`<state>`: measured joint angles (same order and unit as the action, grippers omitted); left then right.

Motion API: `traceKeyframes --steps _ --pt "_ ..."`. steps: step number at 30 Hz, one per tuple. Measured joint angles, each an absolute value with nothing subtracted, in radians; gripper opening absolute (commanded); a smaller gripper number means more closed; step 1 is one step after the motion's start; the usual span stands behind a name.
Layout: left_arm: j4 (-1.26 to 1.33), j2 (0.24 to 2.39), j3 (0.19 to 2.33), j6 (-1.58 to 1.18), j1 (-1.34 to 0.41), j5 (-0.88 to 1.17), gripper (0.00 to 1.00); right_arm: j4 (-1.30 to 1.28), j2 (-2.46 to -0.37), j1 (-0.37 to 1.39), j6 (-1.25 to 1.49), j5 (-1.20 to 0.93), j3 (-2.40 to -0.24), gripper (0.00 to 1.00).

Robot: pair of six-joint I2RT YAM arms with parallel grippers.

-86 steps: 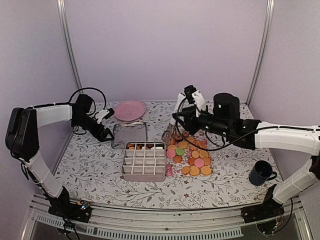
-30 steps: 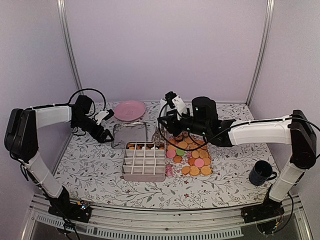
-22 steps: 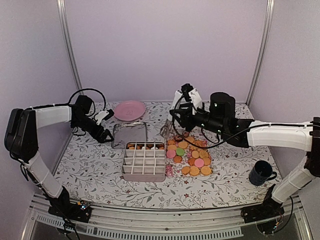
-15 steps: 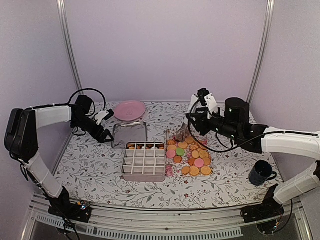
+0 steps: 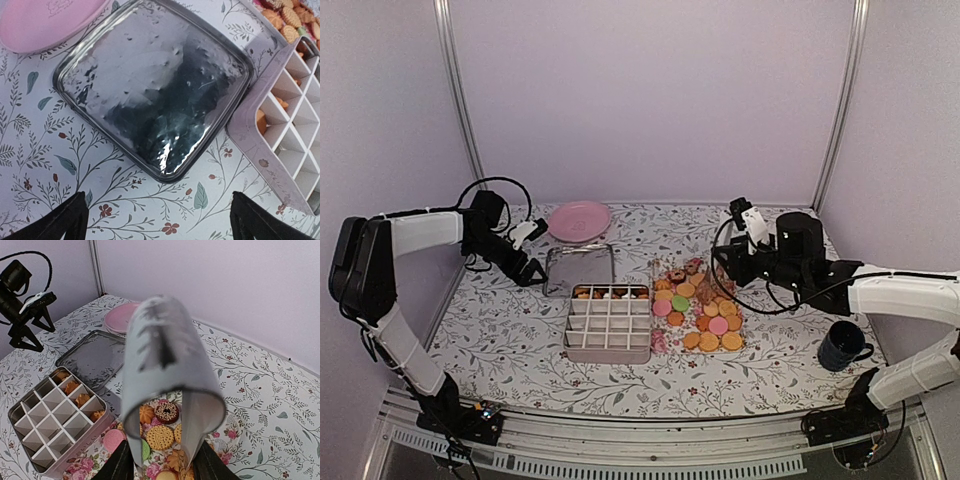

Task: Pack the cookies
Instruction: Pick up the fake cookies from the plate.

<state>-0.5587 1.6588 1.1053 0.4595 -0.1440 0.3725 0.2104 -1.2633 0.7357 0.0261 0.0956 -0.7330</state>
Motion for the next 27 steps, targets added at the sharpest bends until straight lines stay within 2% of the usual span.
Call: traceKeyframes --steps 17,27 --pt "-0.559 1.659 1.106 0.460 -0.146 0.366 0.99 0.269 -1.398 0.638 -0.004 0.117 -0.766 0.41" --pt "-0.558 1.662 1.106 0.461 -0.146 0.365 0.99 0.277 -1.416 0.625 -0.022 0.117 -0.766 0.33"
